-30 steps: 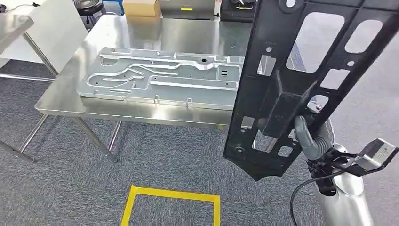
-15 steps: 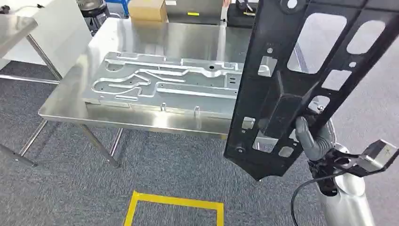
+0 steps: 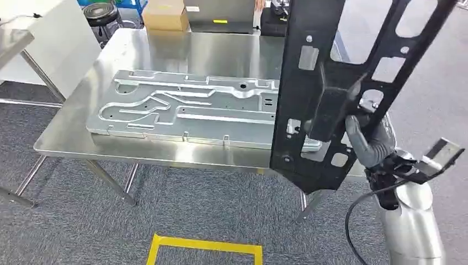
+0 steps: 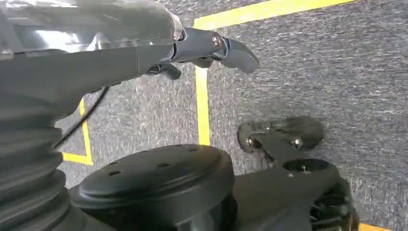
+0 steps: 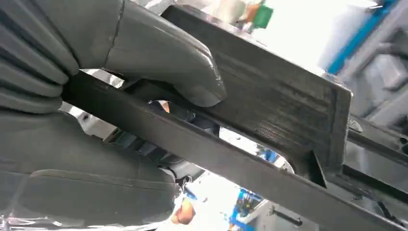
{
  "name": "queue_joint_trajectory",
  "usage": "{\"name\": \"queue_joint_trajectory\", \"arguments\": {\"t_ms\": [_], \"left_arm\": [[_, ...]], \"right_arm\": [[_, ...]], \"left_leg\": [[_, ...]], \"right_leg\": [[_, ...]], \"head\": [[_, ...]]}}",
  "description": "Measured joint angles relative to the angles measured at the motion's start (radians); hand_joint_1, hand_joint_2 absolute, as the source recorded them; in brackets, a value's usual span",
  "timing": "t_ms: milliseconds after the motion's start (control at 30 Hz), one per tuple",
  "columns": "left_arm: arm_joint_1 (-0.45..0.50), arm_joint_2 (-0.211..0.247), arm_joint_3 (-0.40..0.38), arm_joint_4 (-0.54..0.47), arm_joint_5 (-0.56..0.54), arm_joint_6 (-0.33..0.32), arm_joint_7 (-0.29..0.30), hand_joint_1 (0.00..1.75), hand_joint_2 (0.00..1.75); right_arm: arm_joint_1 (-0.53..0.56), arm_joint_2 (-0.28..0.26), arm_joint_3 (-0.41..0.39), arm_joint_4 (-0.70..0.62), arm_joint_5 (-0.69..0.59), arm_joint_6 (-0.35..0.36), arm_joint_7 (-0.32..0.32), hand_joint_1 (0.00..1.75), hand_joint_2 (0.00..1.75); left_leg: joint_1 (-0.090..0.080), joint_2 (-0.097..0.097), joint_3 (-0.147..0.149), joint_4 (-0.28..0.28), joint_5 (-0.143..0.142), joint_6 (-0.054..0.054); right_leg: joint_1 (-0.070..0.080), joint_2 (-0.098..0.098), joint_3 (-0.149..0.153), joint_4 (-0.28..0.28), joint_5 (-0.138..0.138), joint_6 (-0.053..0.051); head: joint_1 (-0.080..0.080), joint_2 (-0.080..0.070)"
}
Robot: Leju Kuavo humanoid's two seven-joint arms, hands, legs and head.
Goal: Take the parts from the cabinet and place them on the table.
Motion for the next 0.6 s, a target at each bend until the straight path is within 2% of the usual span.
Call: {"name": "queue_joint_trajectory", "arguments": {"t_ms": [67, 100, 133, 167, 200, 233, 267, 300, 333, 400, 433, 467, 500, 567, 600], "left_arm": [[0.001, 0.001, -0.003, 0.000, -0.012, -0.005, -0.005, 0.00, 1.75], [0.000, 0.001, -0.007, 0.000, -0.019, -0.010, -0.011, 0.00, 1.75], [-0.001, 0.002, -0.011, 0.000, -0.023, -0.015, -0.017, 0.00, 1.75], [-0.004, 0.002, -0.015, 0.000, -0.026, -0.024, -0.023, 0.00, 1.75], [-0.005, 0.003, -0.018, 0.000, -0.029, -0.031, -0.025, 0.00, 1.75], [-0.008, 0.005, -0.021, 0.000, -0.029, -0.037, -0.026, 0.00, 1.75], [-0.010, 0.006, -0.022, 0.000, -0.031, -0.037, -0.030, 0.00, 1.75], [-0.010, 0.007, -0.024, 0.000, -0.036, -0.035, -0.040, 0.00, 1.75], [-0.012, 0.007, -0.028, 0.000, -0.041, -0.031, -0.048, 0.00, 1.75], [-0.020, 0.008, -0.036, 0.000, -0.045, -0.030, -0.053, 0.00, 1.75], [-0.028, 0.008, -0.040, 0.000, -0.048, -0.030, -0.053, 0.00, 1.75], [-0.035, 0.008, -0.044, 0.000, -0.050, -0.030, -0.053, 0.00, 1.75], [-0.039, 0.009, -0.047, 0.000, -0.050, -0.030, -0.052, 0.00, 1.75], [-0.044, 0.008, -0.050, 0.000, -0.049, -0.031, -0.054, 0.00, 1.75], [-0.047, 0.008, -0.050, 0.000, -0.048, -0.033, -0.055, 0.00, 1.75]], "right_arm": [[-0.095, -0.037, 0.019, 0.067, 0.073, 0.005, 0.032, 1.75, 1.75], [-0.152, -0.058, 0.036, 0.103, 0.122, 0.002, 0.040, 1.75, 1.75], [-0.204, -0.076, 0.053, 0.134, 0.168, 0.000, 0.045, 1.75, 1.75], [-0.274, -0.097, 0.074, 0.181, 0.234, -0.003, 0.050, 1.75, 1.75], [-0.356, -0.108, 0.103, 0.236, 0.304, -0.008, 0.051, 1.75, 1.75], [-0.445, -0.123, 0.150, 0.314, 0.392, -0.026, 0.051, 1.75, 1.75], [-0.495, -0.134, 0.182, 0.363, 0.448, -0.042, 0.052, 1.75, 1.75], [-0.538, -0.142, 0.214, 0.409, 0.518, -0.060, 0.053, 1.75, 1.75], [-0.606, -0.144, 0.264, 0.471, 0.642, -0.101, 0.060, 1.75, 1.75], [-0.739, -0.140, 0.392, 0.612, 0.906, -0.214, 0.083, 1.75, 1.75], [-0.808, -0.128, 0.472, 0.711, 1.037, -0.287, 0.110, 1.75, 1.75], [-0.851, -0.107, 0.526, 0.796, 1.116, -0.342, 0.133, 1.75, 1.75], [-0.883, -0.086, 0.569, 0.867, 1.160, -0.374, 0.150, 1.75, 1.75], [-0.911, -0.043, 0.650, 0.994, 1.223, -0.416, 0.183, 1.75, 1.75], [-0.916, -0.024, 0.683, 1.049, 1.244, -0.432, 0.197, 1.75, 1.75]], "left_leg": [[-0.007, -0.001, -0.005, -0.002, -0.001, 0.012], [-0.002, 0.000, -0.002, -0.010, 0.003, 0.020], [0.001, -0.001, 0.001, -0.014, 0.005, 0.023], [0.001, -0.002, 0.001, -0.014, 0.004, 0.030], [-0.001, -0.001, 0.000, -0.014, 0.003, 0.031], [-0.004, 0.001, 0.000, -0.014, 0.002, 0.033], [-0.005, 0.001, 0.001, -0.013, 0.000, 0.035], [-0.005, -0.001, 0.003, -0.013, -0.001, 0.037], [-0.005, -0.005, 0.008, -0.013, -0.003, 0.036], [-0.006, -0.008, 0.015, -0.011, -0.008, 0.033], [-0.007, -0.010, 0.019, -0.011, -0.011, 0.030], [-0.010, -0.012, 0.017, -0.012, -0.011, 0.025], [-0.007, -0.013, 0.014, -0.011, -0.011, 0.019], [-0.002, -0.012, 0.016, -0.018, -0.010, 0.008], [-0.004, -0.012, 0.020, -0.019, -0.012, 0.002]], "right_leg": [[-0.006, 0.000, -0.001, -0.006, 0.001, 0.012], [-0.007, 0.000, 0.000, -0.005, -0.003, 0.019], [-0.011, -0.009, -0.005, 0.012, -0.014, 0.022], [-0.011, -0.013, -0.033, 0.063, -0.042, 0.024], [-0.012, -0.013, -0.074, 0.140, -0.078, 0.027], [-0.012, -0.014, -0.129, 0.240, -0.115, 0.030], [-0.011, -0.013, -0.164, 0.302, -0.126, 0.031], [-0.011, -0.013, -0.184, 0.328, -0.119, 0.031], [-0.012, -0.014, -0.184, 0.301, -0.078, 0.028], [-0.011, -0.014, -0.131, 0.151, 0.028, 0.019], [-0.008, -0.013, -0.090, 0.044, 0.082, 0.010], [0.002, -0.012, -0.077, 0.031, 0.066, 0.006], [0.006, -0.012, -0.070, 0.004, 0.063, 0.002], [0.010, -0.011, -0.071, 0.003, 0.059, -0.003], [0.007, -0.011, -0.067, -0.005, 0.061, -0.008]], "head": [[0.000, 0.000], [0.000, 0.000], [0.000, 0.000], [0.000, 0.000], [0.000, 0.000], [0.000, 0.000], [0.000, 0.000], [0.000, 0.000], [0.000, 0.000], [0.000, 0.000], [0.000, 0.000], [0.000, 0.000], [0.000, 0.000], [0.000, 0.000], [0.000, 0.000]]}}
